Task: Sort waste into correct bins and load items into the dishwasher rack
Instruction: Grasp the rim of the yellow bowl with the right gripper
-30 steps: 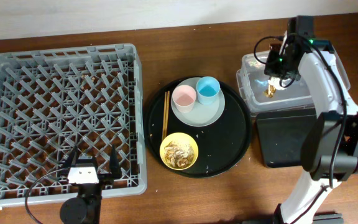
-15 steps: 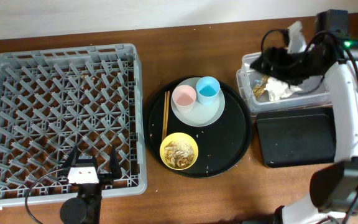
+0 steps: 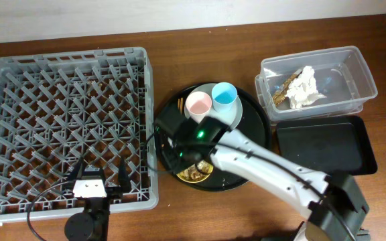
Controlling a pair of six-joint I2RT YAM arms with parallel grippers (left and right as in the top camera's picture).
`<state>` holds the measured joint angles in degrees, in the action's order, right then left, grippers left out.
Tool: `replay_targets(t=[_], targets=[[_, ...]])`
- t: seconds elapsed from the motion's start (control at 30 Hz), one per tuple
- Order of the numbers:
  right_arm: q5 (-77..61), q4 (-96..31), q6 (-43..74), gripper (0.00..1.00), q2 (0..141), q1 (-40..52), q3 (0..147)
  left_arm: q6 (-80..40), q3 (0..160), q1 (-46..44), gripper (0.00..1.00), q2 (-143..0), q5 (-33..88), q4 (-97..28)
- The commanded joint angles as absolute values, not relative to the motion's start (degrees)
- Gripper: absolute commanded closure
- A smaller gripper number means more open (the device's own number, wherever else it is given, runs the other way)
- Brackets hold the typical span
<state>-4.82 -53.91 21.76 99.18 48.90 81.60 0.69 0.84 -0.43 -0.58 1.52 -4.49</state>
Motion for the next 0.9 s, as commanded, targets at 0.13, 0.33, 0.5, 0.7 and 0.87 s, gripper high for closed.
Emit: replay_targets(t=[0.13,0.33,0.5,0.7,0.87], targets=[[0.86,-37.15,24.51,0.55,100.03,52.12,67.53,1.58,0.45,-0.69,0.01,-0.27,2.13,-4.32],[0.56,-34.09,24.53,0.63,102.65,52.69,66.52,1.58,0.45,-0.69,0.01,-0.27,2.13,-4.32],[6.11,-36.01,24.56,0.71,103.02,54.08,66.50,1.58,0.45,-0.69,0.01,-0.27,2.13,-4.34],[18.52,-44.29,30.46,0.73,102.89,53.69,66.54,1.56,0.45,-0.69,0.01,-0.27,2.13,-4.34],[19.05,-46.24,33.43,0.73,102.00,50.98,66.54,1.58,0.45,-0.69,0.01,-0.27,2.13,-4.34]])
